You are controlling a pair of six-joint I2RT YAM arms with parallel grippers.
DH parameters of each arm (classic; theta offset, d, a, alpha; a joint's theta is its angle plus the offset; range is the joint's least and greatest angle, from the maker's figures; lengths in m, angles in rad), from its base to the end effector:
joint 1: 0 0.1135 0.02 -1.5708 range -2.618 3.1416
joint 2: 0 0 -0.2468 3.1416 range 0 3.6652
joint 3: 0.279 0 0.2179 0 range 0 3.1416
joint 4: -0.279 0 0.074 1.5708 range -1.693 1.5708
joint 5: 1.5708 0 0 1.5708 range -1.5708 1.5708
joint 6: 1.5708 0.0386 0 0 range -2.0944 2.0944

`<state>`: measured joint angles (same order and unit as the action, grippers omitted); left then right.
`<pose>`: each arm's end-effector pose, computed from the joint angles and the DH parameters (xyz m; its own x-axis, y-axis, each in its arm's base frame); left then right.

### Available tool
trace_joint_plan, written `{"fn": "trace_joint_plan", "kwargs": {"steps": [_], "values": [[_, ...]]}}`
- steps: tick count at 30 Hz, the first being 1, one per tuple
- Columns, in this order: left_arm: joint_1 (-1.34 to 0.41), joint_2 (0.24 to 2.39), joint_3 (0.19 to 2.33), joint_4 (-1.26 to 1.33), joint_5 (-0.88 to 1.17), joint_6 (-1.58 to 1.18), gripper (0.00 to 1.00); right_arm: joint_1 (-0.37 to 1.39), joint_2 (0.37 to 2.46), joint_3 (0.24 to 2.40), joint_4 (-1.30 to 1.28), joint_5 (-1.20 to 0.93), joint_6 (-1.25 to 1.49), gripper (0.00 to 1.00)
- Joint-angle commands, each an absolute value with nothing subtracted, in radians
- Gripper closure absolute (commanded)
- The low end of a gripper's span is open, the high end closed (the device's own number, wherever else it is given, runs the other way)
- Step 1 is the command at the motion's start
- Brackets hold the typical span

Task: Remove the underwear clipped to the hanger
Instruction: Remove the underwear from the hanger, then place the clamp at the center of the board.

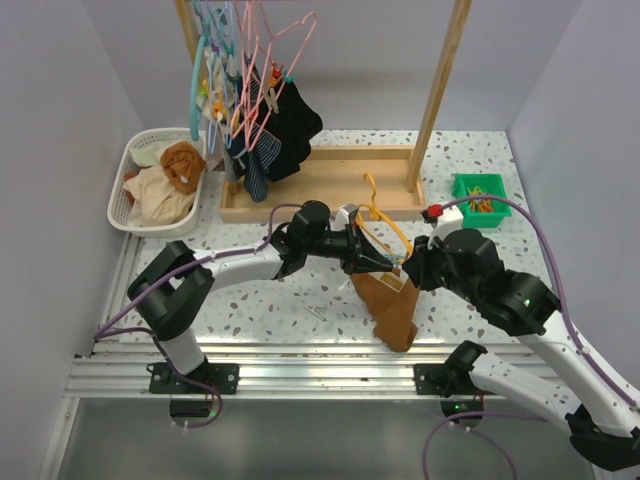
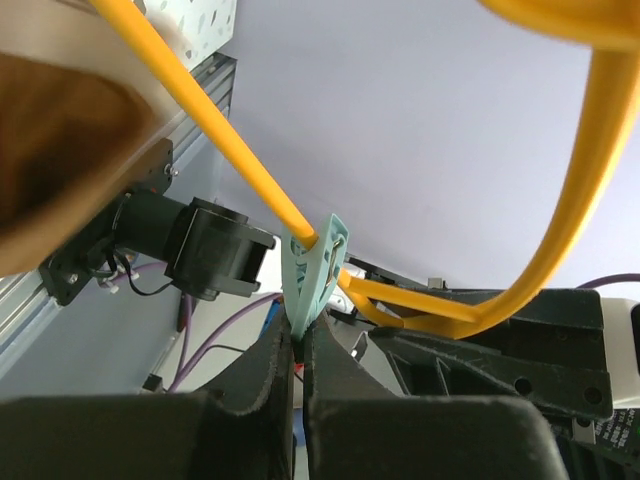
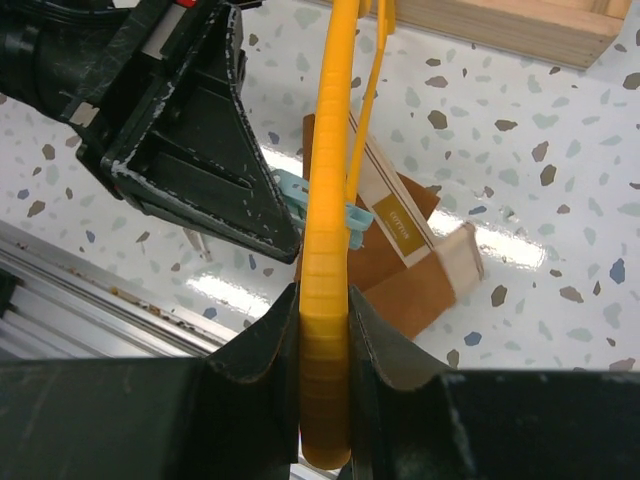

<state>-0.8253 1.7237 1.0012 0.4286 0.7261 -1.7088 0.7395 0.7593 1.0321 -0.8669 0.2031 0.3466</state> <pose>0.2205 -0.2767 0.2341 -0.9441 -0.0692 0.3222 -0.3295 0.2053 -0.9216 0.0933 0.0746 0.3350 -0.5712 -0.0707 -0.8177 -0.3642 0.9147 0.1753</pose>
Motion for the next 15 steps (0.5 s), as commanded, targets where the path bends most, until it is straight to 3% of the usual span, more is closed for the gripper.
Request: {"fn": "trace_joint_plan", "kwargs": {"steps": [1, 4, 5, 7, 8, 10, 11, 15], "values": [[-0.824, 1.643, 1.003, 0.419, 0.739, -1.658, 1.0, 0.744, 0.77, 1.057, -0.888, 0.267, 0.356, 1.0], [-0.812, 1.606, 1.022, 0.315, 0.727, -1.574, 0.98, 0.744, 0.773, 1.057, -0.902, 0.291, 0.368, 1.0], [-0.801, 1.598, 1.038, 0.27, 0.716, -1.492, 0.83, 0.744, 0.769, 1.058, -0.907, 0.301, 0.37, 1.0], [-0.787, 1.574, 1.051, 0.119, 0.7, -1.407, 0.73, 0.744, 0.762, 1.055, -0.899, 0.301, 0.371, 1.0], [-0.769, 1.565, 1.043, 0.086, 0.692, -1.347, 0.61, 0.744, 0.756, 1.055, -0.896, 0.293, 0.373, 1.0], [-0.746, 1.536, 1.0, 0.04, 0.687, -1.31, 0.52, 0.744, 0.755, 1.058, -0.897, 0.288, 0.373, 1.0], [-0.738, 1.525, 0.983, 0.041, 0.693, -1.289, 0.42, 0.744, 0.753, 1.058, -0.894, 0.284, 0.374, 1.0], [-0.707, 1.497, 0.922, 0.035, 0.707, -1.237, 0.22, 0.744, 0.747, 1.071, -0.881, 0.255, 0.37, 1.0]]}}
